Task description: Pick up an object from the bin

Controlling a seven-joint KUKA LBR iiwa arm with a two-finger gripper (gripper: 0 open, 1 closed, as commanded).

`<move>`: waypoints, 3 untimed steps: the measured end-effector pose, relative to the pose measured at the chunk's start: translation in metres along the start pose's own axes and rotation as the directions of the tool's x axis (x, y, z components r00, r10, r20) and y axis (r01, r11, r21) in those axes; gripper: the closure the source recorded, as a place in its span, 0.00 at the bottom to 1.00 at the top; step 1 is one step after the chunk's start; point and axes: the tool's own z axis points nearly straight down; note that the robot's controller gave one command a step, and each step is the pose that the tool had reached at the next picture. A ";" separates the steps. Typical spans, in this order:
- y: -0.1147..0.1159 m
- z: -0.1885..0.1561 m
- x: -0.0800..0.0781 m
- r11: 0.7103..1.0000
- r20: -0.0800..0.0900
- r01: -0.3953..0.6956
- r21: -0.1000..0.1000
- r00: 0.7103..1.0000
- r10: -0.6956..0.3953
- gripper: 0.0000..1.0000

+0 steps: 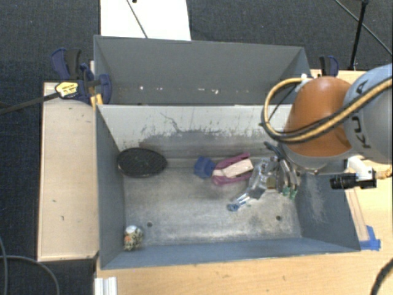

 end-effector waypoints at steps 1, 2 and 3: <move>-0.041 0.018 -0.006 0.995 -0.002 -0.100 0.002 0.995 0.100 1.00; -0.055 -0.047 -0.009 0.993 0.006 -0.118 -0.001 0.993 0.118 1.00; -0.032 -0.017 -0.017 0.833 0.000 -0.553 0.001 0.833 0.553 1.00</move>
Offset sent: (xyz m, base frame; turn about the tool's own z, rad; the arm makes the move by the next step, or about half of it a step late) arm -0.0085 -0.0387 -0.0179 0.1009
